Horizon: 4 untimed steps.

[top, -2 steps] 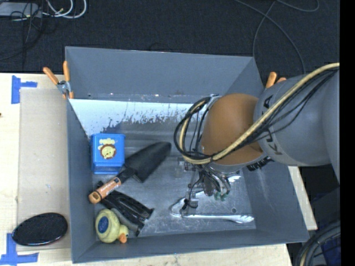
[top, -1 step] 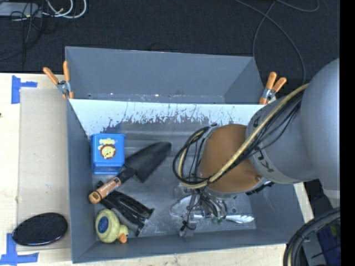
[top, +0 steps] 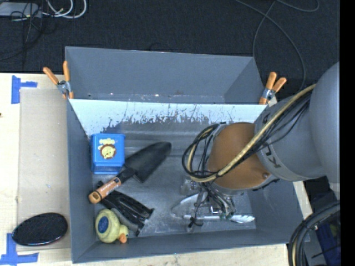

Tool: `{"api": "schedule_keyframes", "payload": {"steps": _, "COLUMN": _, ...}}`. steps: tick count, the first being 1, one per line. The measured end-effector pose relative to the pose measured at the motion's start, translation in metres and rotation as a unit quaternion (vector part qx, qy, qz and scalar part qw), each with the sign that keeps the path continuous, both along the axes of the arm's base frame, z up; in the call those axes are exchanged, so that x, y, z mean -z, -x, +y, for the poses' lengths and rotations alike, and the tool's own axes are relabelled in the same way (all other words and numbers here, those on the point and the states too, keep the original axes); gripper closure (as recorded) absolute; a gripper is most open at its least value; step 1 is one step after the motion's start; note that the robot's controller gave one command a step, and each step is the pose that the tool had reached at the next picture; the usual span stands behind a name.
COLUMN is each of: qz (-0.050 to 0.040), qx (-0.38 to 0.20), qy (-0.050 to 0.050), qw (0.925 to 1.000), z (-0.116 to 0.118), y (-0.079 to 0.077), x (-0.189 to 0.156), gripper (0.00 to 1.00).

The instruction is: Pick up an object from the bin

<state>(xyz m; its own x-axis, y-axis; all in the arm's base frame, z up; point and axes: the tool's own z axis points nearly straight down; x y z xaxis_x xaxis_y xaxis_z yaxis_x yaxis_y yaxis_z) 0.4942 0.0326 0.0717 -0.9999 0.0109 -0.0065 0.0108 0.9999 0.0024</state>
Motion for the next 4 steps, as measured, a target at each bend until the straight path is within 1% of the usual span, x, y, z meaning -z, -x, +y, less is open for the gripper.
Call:
{"api": "schedule_keyframes", "payload": {"steps": 1, "qz": -0.0028, "qx": -0.001, "qy": -0.002, "qw": 1.0, "z": -0.027, "y": 0.001, "x": -0.004, "gripper": 0.0}}
{"api": "schedule_keyframes", "payload": {"steps": 2, "qz": -0.0023, "qx": -0.04, "qy": 0.001, "qw": 0.9992, "z": -0.039, "y": 0.002, "x": -0.022, "gripper": 0.0}}
{"api": "schedule_keyframes", "payload": {"steps": 3, "qz": -0.0034, "qx": -0.059, "qy": -0.002, "qw": 0.9982, "z": -0.028, "y": 0.004, "x": -0.02, "gripper": 0.0}}
{"api": "schedule_keyframes", "payload": {"steps": 4, "qz": -0.0023, "qx": -0.113, "qy": -0.001, "qw": 0.9935, "z": -0.031, "y": 0.015, "x": -0.034, "gripper": 0.0}}
